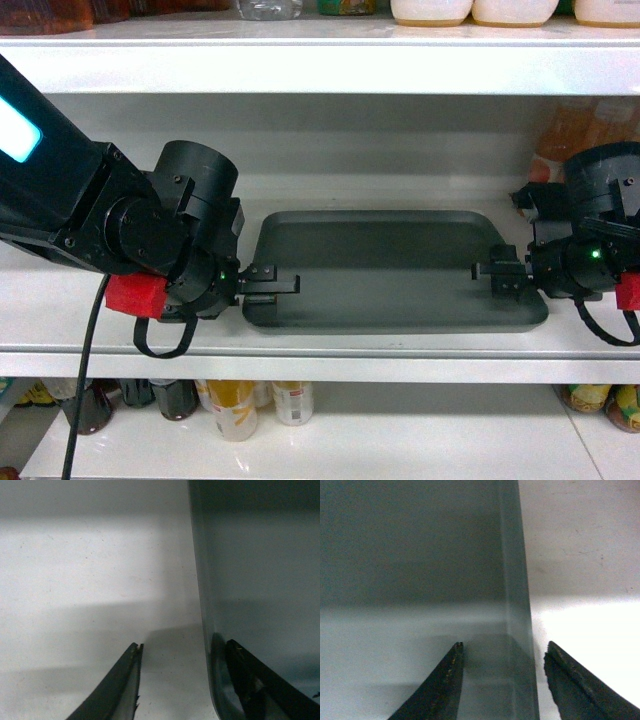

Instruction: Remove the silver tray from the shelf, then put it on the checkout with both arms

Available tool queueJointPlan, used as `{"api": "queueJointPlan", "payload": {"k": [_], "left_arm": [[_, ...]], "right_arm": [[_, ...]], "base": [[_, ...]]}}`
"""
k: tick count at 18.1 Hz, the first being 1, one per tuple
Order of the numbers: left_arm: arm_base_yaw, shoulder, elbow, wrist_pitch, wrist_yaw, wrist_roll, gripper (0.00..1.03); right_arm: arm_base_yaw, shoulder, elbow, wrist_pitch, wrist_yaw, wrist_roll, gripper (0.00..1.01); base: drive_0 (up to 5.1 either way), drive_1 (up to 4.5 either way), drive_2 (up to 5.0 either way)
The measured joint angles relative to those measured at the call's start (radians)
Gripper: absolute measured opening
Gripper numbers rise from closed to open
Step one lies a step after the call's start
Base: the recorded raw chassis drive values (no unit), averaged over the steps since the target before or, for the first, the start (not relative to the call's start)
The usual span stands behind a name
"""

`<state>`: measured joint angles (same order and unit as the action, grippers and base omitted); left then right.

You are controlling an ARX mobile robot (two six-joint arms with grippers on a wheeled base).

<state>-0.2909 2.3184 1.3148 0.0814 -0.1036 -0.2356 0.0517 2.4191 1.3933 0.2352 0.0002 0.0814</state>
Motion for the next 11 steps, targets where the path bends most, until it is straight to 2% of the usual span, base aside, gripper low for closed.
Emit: {"api": "queueJointPlan", "payload": {"k": [2, 3, 5, 8, 11], "left_arm": [[-0.002, -0.002, -0.024, 0.021, 0.041, -0.063, 0.04], [0.007, -0.01, -0.045, 0.042, 0.063, -0.1, 0.03], [0.009, -0.043, -0.105, 0.083, 0.063, -0.113, 0.03], [0.01, -0.079, -0.173, 0.129, 0.062, -0.112, 0.03], [0.004, -0.142, -0.286, 0.184, 0.042, -0.092, 0.03]], "right_arm": [[-0.002, 0.0, -0.001, 0.0, 0.0, 0.005, 0.04], [0.0, -0.007, -0.044, 0.063, 0.008, 0.005, 0.04], [0.004, -0.046, -0.106, 0.075, 0.011, 0.017, 0.04], [0.009, -0.091, -0.193, 0.118, 0.009, 0.035, 0.04], [0.022, -0.16, -0.316, 0.178, -0.001, 0.058, 0.04]], "base": [[0.0, 0.0, 0.0], [0.0, 0.0, 0.0], [0.0, 0.0, 0.0], [0.0, 0.0, 0.0], [0.0, 0.0, 0.0]]}}
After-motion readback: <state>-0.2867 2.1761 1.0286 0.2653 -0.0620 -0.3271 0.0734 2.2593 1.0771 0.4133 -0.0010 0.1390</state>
